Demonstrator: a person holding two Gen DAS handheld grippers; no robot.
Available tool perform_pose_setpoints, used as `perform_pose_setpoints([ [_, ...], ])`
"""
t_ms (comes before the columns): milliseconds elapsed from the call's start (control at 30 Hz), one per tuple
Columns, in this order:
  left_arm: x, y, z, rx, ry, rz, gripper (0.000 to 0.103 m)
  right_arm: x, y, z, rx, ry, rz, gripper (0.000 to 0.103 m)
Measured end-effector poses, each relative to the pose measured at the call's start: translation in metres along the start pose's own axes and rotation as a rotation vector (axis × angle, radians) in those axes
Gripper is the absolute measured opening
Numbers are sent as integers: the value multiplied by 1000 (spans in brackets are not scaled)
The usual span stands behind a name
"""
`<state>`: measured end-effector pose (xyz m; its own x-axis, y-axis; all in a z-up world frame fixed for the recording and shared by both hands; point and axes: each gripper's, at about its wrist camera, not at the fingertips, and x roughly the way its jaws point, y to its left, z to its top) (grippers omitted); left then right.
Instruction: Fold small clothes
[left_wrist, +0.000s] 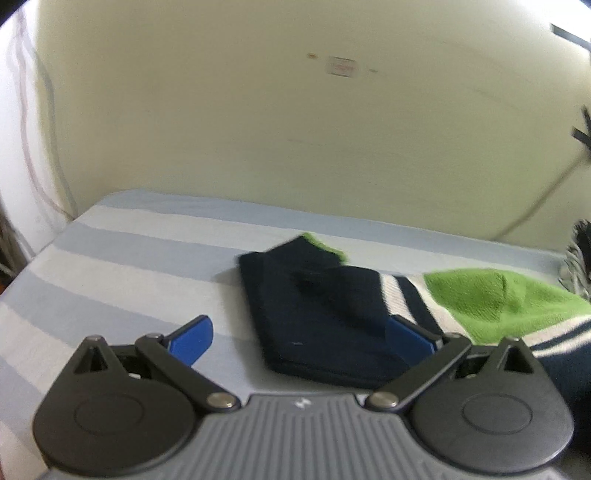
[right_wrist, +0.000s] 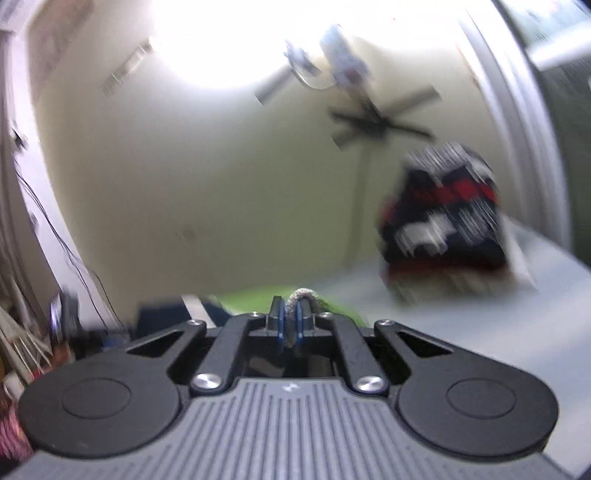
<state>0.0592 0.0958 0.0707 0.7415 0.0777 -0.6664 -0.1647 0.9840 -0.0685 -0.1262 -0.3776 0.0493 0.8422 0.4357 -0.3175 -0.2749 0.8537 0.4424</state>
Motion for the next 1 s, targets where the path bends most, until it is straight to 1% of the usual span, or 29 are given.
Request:
perform_pose_setpoints([
  [33,1,-8,0,16,1,-8,103,-3,-6,-8,3,45,-37,10],
  [67,1,-17,0,33,5,-20,103,-9,-11,-12,9,55,-89,13],
  [133,3,-41,-4,79,22,-69,103,-19,-19,-13,36,21,-174,17],
  [167,2,-51,-9,105,30,-101,103,-24,-25,-10,70,-11,-190,23],
  [200,1,-61,-14,133,38,-133,103,-28,-29,-7,103,-49,-188,30],
  [233,0,-72,-21,165,50,-164,103,-28,-30,-3,122,-80,-170,33],
  [267,-1,-84,-31,209,71,-196,102,-24,-28,2,123,-95,-148,38],
  [300,-2,-93,-40,242,84,-211,99,-20,-25,4,105,-97,-124,40],
  [333,-3,-99,-50,270,91,-220,82,-13,-19,7,83,-94,-108,41],
  [367,-7,-106,-60,306,110,-244,53,-3,-16,11,57,-84,-92,44],
  [400,-11,-109,-67,327,129,-271,41,8,-13,14,30,-73,-73,47],
  [433,-17,-110,-72,340,134,-284,33,20,-10,16,8,-62,-59,50],
  [467,-26,-112,-78,366,126,-278,26,25,-9,14,6,-48,-59,55],
  [533,-50,-111,-91,456,134,-294,21,42,-17,15,56,2,-52,56],
  [567,-63,-109,-99,513,158,-318,19,50,-21,14,83,32,-30,56],
  [633,-81,-100,-107,585,208,-338,20,60,-23,12,76,89,19,56],
  [667,-89,-95,-105,613,221,-330,24,64,-20,13,51,103,23,56],
  [700,-93,-90,-99,620,211,-322,25,64,-18,10,21,110,21,56],
  [733,-97,-83,-87,613,182,-301,29,63,-19,10,11,110,19,56],
  [767,-97,-77,-68,598,127,-257,39,64,-23,12,23,106,21,56],
  [800,-96,-74,-52,580,73,-213,46,61,-28,17,46,95,22,56],
  [833,-92,-71,-33,561,11,-168,56,59,-32,22,70,79,17,56],
  [867,-84,-71,-18,556,-34,-137,62,57,-37,28,90,61,11,56],
  [900,-71,-72,-4,561,-59,-116,64,56,-42,33,101,47,5,56],
  [933,-55,-74,8,567,-67,-95,69,54,-45,36,103,39,-4,56],
  [967,-32,-79,19,574,-55,-78,74,57,-49,39,97,40,-18,56],
  [1000,-13,-83,26,578,-32,-87,75,59,-50,40,87,46,-34,56],
])
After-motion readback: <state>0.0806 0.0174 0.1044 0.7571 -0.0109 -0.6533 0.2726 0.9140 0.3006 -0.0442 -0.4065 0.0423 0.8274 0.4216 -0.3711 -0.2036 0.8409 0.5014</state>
